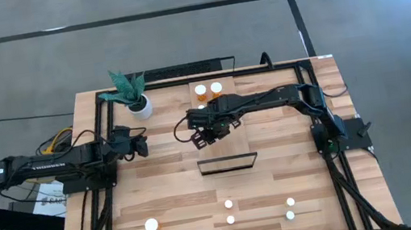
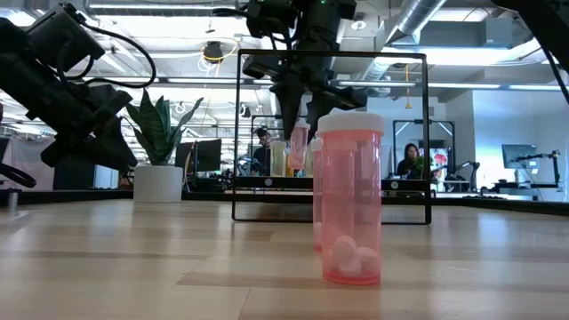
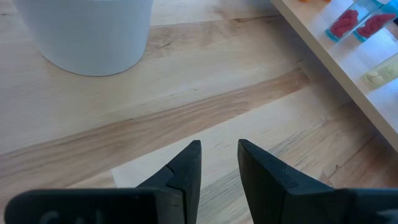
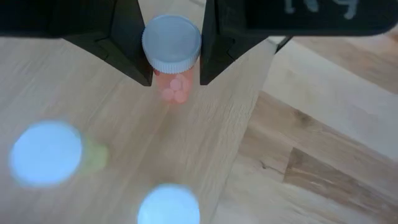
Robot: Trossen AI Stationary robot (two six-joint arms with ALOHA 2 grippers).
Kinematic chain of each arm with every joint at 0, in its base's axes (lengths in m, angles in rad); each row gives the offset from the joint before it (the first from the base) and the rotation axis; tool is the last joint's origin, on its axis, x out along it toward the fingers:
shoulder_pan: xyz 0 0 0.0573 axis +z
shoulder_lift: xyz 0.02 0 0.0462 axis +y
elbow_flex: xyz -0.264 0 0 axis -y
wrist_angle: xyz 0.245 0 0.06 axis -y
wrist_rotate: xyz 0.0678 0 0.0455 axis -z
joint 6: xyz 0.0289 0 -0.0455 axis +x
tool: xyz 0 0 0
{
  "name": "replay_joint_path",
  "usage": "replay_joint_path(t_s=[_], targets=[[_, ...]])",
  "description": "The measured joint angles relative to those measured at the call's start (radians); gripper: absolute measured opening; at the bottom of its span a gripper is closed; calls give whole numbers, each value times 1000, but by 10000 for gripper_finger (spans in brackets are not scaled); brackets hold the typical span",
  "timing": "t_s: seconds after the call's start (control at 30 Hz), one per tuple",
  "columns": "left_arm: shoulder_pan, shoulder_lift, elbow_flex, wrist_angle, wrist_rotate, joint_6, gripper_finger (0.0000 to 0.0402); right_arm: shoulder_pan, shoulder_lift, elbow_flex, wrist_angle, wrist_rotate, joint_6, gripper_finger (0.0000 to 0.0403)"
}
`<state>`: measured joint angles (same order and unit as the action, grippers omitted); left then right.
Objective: Pick and place medicine bottles onto shelf by color
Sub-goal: Put the top pink pill bottle on the shelf
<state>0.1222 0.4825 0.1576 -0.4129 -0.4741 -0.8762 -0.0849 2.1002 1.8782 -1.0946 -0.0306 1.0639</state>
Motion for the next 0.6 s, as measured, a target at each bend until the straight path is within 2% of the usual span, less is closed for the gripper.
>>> replay_joint_path(t_s=[0.2, 0.6], targets=[[0, 0, 0, 0, 0, 0, 91, 13, 0, 0, -2, -25, 145, 142], [0, 0, 0, 0, 0, 0, 91, 18, 0, 0, 19, 8, 220, 138]])
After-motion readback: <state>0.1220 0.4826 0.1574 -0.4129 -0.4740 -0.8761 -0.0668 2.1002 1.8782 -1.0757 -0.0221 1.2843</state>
